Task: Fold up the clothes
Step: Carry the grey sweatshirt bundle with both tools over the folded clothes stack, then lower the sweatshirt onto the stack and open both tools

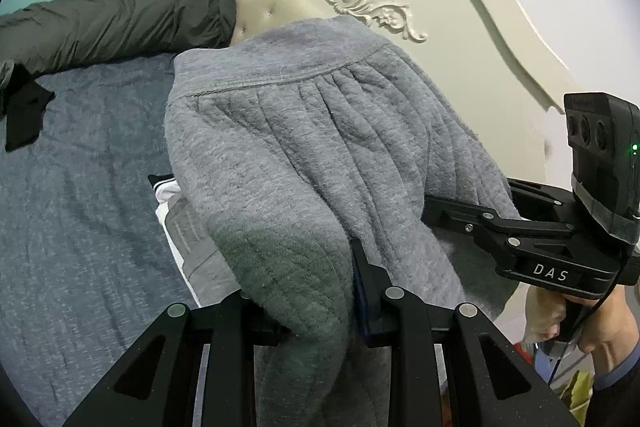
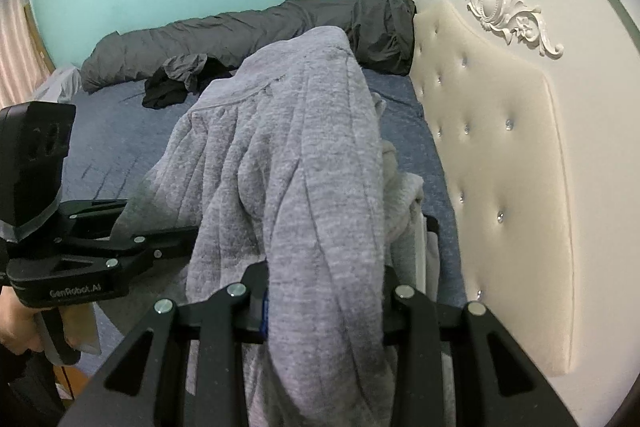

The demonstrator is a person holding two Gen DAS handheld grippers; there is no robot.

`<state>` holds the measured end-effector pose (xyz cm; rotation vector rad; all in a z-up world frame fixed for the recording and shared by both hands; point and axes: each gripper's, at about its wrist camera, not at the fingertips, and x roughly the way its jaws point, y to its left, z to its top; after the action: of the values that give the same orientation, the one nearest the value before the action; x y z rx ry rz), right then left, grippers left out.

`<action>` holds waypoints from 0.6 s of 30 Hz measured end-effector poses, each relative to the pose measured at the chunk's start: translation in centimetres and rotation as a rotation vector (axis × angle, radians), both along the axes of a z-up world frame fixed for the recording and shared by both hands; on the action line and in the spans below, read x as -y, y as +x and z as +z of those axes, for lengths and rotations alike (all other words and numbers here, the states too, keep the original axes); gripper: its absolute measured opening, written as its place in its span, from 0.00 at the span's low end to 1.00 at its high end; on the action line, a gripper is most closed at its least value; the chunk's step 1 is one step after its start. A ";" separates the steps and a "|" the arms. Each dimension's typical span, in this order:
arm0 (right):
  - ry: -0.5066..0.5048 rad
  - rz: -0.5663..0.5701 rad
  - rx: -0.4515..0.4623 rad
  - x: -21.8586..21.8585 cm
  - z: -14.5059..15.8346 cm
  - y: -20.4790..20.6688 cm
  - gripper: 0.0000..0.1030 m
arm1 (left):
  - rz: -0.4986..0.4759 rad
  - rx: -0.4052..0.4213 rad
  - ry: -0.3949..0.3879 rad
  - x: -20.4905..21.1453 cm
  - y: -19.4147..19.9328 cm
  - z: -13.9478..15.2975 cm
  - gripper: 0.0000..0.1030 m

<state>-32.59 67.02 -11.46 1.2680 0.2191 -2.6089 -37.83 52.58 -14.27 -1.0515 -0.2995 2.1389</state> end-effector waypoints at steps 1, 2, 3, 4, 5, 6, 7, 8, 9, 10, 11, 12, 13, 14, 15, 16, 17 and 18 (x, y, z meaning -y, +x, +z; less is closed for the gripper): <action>0.007 0.004 0.000 -0.2 -0.2 -0.3 0.33 | 0.007 0.005 0.001 -0.2 -0.1 -0.5 0.27; 0.018 0.009 0.004 -0.4 -0.7 -0.7 0.33 | 0.014 0.011 0.002 -0.4 -0.1 -1.1 0.27; 0.024 0.014 0.010 -0.6 -1.2 -1.0 0.33 | 0.020 0.016 0.003 -0.6 0.0 -1.6 0.27; 0.026 0.014 0.018 -0.9 -1.8 -1.3 0.33 | 0.025 0.022 0.004 -0.9 0.0 -2.2 0.26; 0.028 0.014 0.026 -1.1 -2.4 -1.6 0.33 | 0.027 0.027 0.002 -1.2 0.0 -2.8 0.27; 0.038 0.014 0.035 -1.4 -3.1 -1.9 0.33 | 0.027 0.031 -0.001 -1.5 0.0 -3.4 0.27; 0.045 0.013 0.042 -1.6 -3.7 -2.1 0.33 | 0.025 0.041 -0.004 -1.7 0.0 -4.1 0.27; 0.052 0.011 0.049 -1.9 -4.3 -2.4 0.33 | 0.023 0.052 -0.008 -2.0 -0.1 -4.8 0.27; 0.053 0.008 0.060 -2.2 -5.0 -2.5 0.33 | 0.021 0.062 -0.012 -2.2 -0.1 -5.4 0.27; 0.053 0.006 0.072 -2.5 -5.8 -2.7 0.33 | 0.019 0.075 -0.015 -2.4 -0.2 -6.1 0.27; 0.053 0.004 0.084 -2.8 -6.5 -2.8 0.34 | 0.017 0.088 -0.017 -2.5 -0.2 -6.8 0.27; 0.053 0.002 0.095 -3.1 -7.3 -3.0 0.36 | 0.014 0.102 -0.020 -2.6 -0.3 -7.5 0.27; 0.053 0.000 0.107 -3.4 -8.0 -3.1 0.38 | 0.012 0.119 -0.018 -2.6 -0.5 -8.2 0.27; 0.051 -0.014 0.121 -3.9 -8.8 -3.2 0.41 | 0.014 0.133 -0.009 -2.5 -0.6 -8.8 0.28; 0.043 -0.034 0.132 -4.5 -9.6 -3.2 0.44 | 0.013 0.140 -0.001 -2.3 -0.7 -9.2 0.28; 0.040 -0.048 0.132 -4.9 -10.0 -3.1 0.47 | 0.011 0.146 0.006 -2.2 -0.8 -9.6 0.28; 0.039 -0.064 0.124 -5.3 -10.3 -2.9 0.52 | 0.008 0.146 0.008 -2.1 -0.8 -9.9 0.29; 0.034 -0.081 0.113 -5.7 -10.3 -2.8 0.57 | 0.005 0.147 0.009 -2.1 -1.0 -10.0 0.29</action>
<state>-35.36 72.76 -21.81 1.4601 0.1965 -2.5993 -38.81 54.67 -24.23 -1.2068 -0.3813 2.0667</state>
